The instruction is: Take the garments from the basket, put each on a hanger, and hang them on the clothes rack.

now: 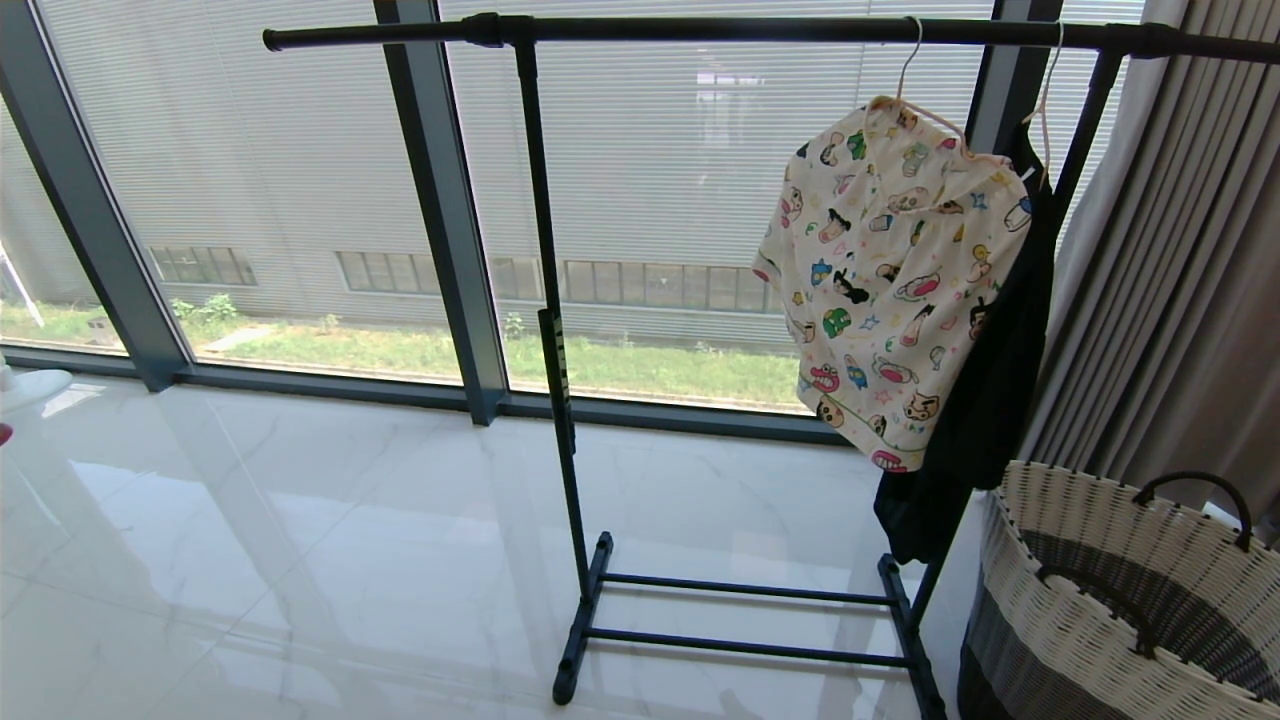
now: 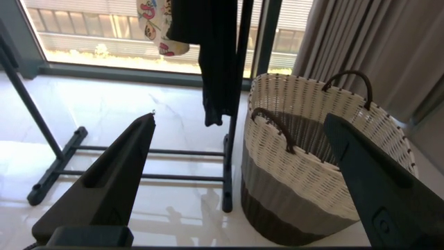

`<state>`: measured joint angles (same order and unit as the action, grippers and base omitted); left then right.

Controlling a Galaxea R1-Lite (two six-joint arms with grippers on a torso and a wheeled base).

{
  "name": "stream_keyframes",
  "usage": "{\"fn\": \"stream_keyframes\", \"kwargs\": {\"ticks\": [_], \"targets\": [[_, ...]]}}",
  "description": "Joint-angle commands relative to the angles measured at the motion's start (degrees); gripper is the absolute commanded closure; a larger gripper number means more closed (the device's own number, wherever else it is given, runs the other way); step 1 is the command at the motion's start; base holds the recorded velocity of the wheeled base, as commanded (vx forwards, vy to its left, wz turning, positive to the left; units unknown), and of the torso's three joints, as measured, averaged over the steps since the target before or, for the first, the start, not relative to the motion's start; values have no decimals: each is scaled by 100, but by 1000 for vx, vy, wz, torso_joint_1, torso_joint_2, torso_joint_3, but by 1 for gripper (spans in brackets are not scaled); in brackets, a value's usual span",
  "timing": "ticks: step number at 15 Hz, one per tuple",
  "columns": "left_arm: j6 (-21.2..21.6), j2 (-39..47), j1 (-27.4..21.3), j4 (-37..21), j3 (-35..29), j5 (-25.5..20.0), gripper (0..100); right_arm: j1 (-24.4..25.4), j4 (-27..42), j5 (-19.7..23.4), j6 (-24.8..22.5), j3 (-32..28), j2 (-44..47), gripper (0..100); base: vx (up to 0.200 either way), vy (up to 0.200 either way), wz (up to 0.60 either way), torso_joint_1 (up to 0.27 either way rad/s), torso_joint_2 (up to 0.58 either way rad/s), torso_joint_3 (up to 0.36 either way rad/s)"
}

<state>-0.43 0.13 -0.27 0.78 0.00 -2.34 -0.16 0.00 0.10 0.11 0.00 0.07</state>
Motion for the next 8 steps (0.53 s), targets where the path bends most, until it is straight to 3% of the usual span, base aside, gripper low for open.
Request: {"fn": "stream_keyframes", "kwargs": {"ticks": [1,8], "targets": [[-1,-5,0,1,0,-3,0,-2,0,-1,7,0,1,0,0,0,0,0,0,0],[-1,-5,0,1,0,-3,0,-2,0,-10,7,0,1,0,0,0,0,0,0,0]]}}
